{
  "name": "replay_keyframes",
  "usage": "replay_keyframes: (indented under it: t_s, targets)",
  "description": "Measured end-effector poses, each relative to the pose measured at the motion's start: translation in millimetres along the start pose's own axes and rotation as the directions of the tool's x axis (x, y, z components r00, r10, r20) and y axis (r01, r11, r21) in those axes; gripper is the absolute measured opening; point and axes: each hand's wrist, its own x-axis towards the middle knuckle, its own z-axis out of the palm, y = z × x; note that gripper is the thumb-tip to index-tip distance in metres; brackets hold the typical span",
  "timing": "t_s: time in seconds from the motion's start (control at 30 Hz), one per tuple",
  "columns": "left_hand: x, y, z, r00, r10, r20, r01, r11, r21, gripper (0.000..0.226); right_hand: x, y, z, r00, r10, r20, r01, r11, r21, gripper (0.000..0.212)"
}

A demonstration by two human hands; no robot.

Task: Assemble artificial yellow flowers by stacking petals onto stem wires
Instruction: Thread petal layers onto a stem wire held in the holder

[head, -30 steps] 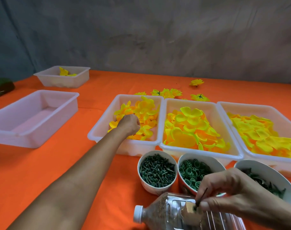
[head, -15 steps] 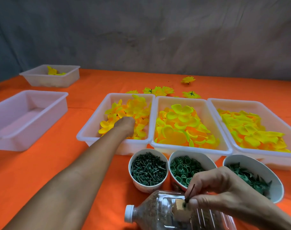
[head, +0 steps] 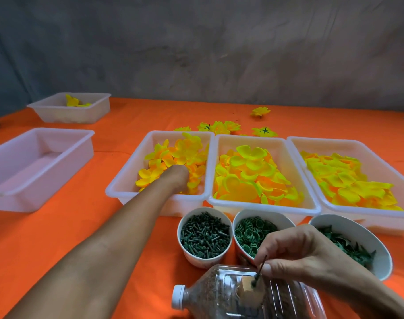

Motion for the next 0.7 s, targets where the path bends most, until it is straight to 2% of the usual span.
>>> replay_keyframes:
  t_s: [0.1,0.17,0.3,0.37,0.43,0.5,0.6,0.7]
  targets:
    - [0.1,-7.5,-2.2,0.999,-0.029,-0.042,0.024,0.993,-0.116,0.040,-0.8,0.2,0.5,1.000,0.004,-0.018,-0.005,1.000,-0.011,0.048]
    - [-2.5,-10.7,-6.7,0.996,-0.050,-0.079,0.032,0.974,-0.222,0.034,-0.3,0.9,-0.3,0.999,0.003,-0.034,-0.004,1.000,-0.018,0.044]
    - [-8.5,-17.3,-14.2,0.968,-0.152,-0.201,0.028,0.858,-0.512,0.035,2.1,1.2,1.1,0.998,0.009,-0.054,-0.007,0.999,0.049,0.012]
    - [-12.6,-19.5,-17.5,0.954,-0.181,-0.238,-0.029,0.737,-0.676,0.027,3.6,2.6,3.5,0.992,0.016,-0.128,-0.006,0.997,0.079,0.011]
    - [-21.2,-20.7,-21.5,0.950,-0.184,-0.251,-0.126,0.511,-0.850,0.015,5.3,3.2,5.7,0.977,0.009,-0.214,0.004,0.998,0.059,0.013]
    - [-32.2,-20.0,-25.8,0.952,-0.169,-0.256,-0.184,0.351,-0.918,0.014,7.2,3.2,7.2,0.965,-0.004,-0.263,0.020,0.998,0.057,0.011]
    - [-45.9,-13.2,-31.0,0.954,-0.143,-0.262,-0.225,0.233,-0.946,0.014,10.8,3.4,7.9,0.946,-0.008,-0.324,0.036,0.996,0.080,0.008]
    - [-58.4,-1.4,-35.1,0.970,-0.105,-0.220,-0.205,0.140,-0.969,0.016,16.6,0.8,7.9,0.932,-0.031,-0.362,0.059,0.996,0.068,0.012]
